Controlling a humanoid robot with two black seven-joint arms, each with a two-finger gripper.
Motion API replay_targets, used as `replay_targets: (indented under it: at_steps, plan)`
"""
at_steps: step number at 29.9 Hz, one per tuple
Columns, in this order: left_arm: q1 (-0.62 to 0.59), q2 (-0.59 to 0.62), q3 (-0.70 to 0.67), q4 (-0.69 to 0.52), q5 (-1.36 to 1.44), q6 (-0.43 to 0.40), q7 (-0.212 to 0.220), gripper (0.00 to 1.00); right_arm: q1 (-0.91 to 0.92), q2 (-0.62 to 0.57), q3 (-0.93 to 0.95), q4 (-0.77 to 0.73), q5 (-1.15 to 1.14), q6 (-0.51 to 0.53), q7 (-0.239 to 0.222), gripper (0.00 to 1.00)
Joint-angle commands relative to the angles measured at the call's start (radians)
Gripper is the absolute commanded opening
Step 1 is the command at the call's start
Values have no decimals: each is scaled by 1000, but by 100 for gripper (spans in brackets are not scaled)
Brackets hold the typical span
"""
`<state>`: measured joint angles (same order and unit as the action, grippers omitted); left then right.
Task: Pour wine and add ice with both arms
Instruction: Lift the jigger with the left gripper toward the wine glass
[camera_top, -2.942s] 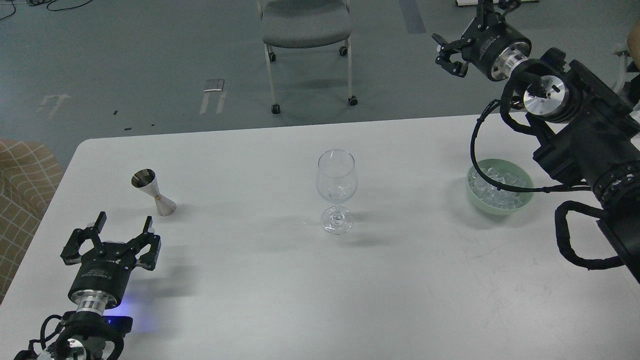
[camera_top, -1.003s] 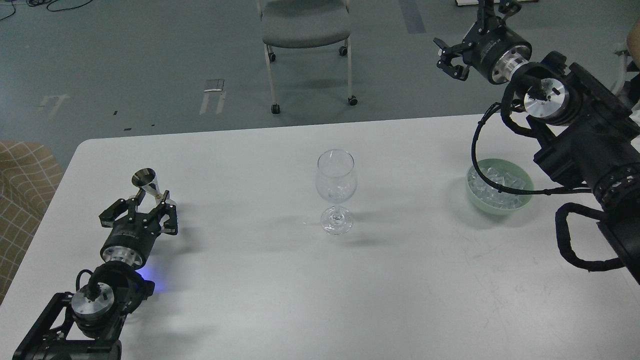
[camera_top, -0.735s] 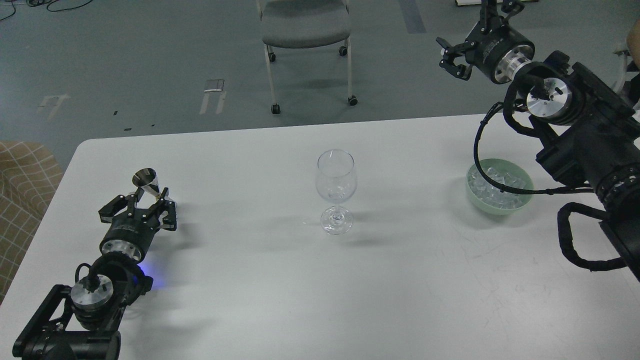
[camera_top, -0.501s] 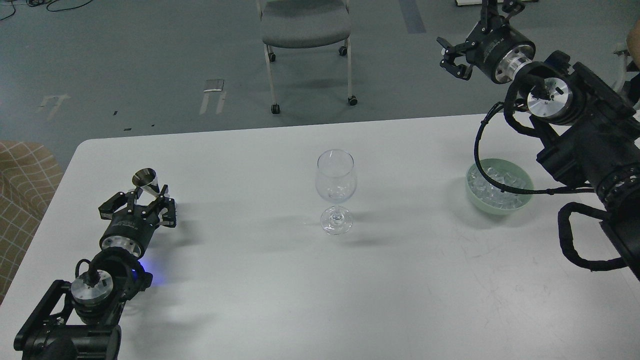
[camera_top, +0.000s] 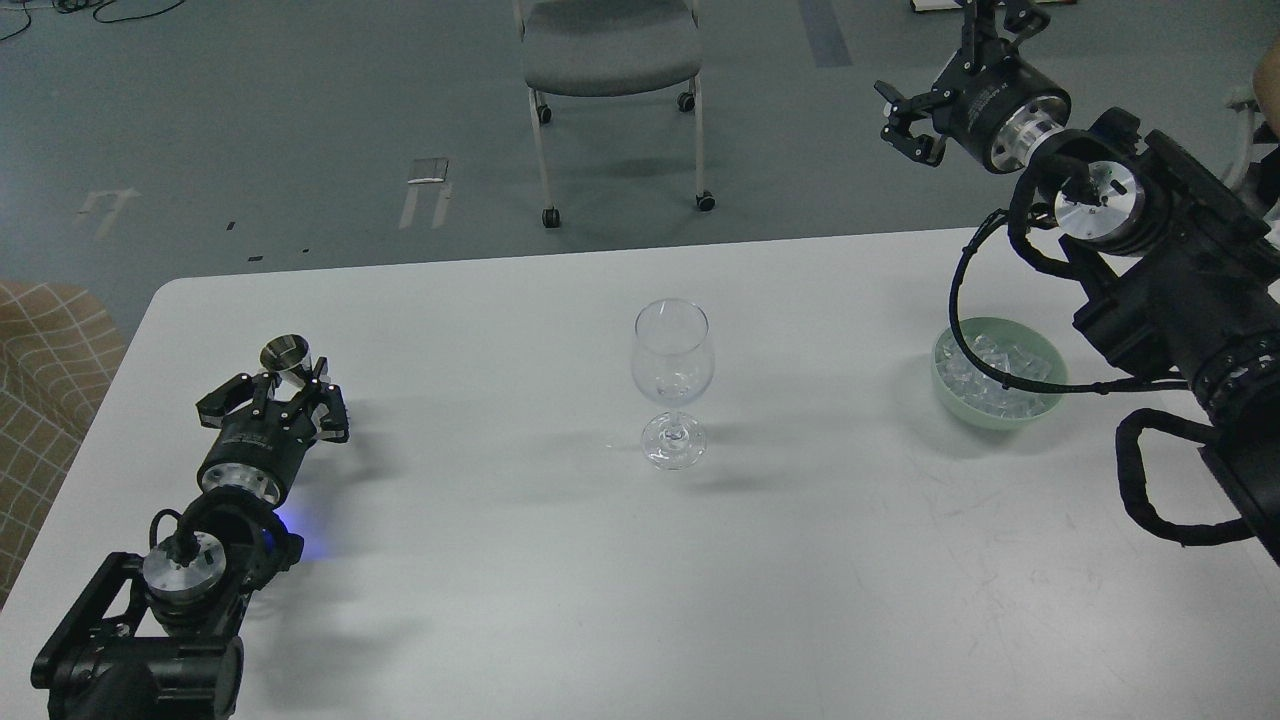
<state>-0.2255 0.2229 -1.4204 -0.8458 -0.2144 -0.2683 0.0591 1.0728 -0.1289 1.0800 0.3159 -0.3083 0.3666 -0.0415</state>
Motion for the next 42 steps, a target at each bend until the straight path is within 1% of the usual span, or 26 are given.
replay_targets:
  at_steps: [1, 6, 11, 14, 21, 23, 27, 30, 31, 36, 42]
  plan:
    - [8, -2, 1, -1, 1, -8, 4, 33, -1, 0, 0, 0, 0, 0, 0, 100]
    - [11, -2, 0, 1, 1, -29, 7, 29, -1, 0, 0, 0, 0, 0, 0, 100]
    - [12, -4, 0, -1, 1, -78, 7, 29, -2, 0, 0, 0, -2, 0, 0, 100]
    - [14, -8, 0, -4, 1, -107, 7, 26, -1, -1, 0, 0, -2, 0, 0, 100]
    - [12, -7, -2, -22, 1, -111, 7, 26, -4, -14, -15, 0, 0, 0, 0, 100]
    - [15, -1, -5, -51, 0, -109, 5, 25, -1, -15, -35, 0, 0, 0, 0, 100]
    - [43, 3, -5, -146, 1, -109, -2, 19, -1, -31, -46, 2, 0, 0, 0, 100]
    - [58, 1, -3, -212, 1, -98, -5, 12, -1, -31, -46, 3, 0, 0, 0, 100]
    - [60, 0, 0, -235, 1, -95, -7, 9, -2, -31, -46, 3, 0, 0, 0, 100]
    - [55, 1, 0, -251, 4, -95, -8, 0, -8, -29, -46, 5, 0, 0, 0, 100]
    - [22, 6, 0, -251, 20, -97, -8, 0, -13, -31, -46, 6, 0, 0, 0, 100]
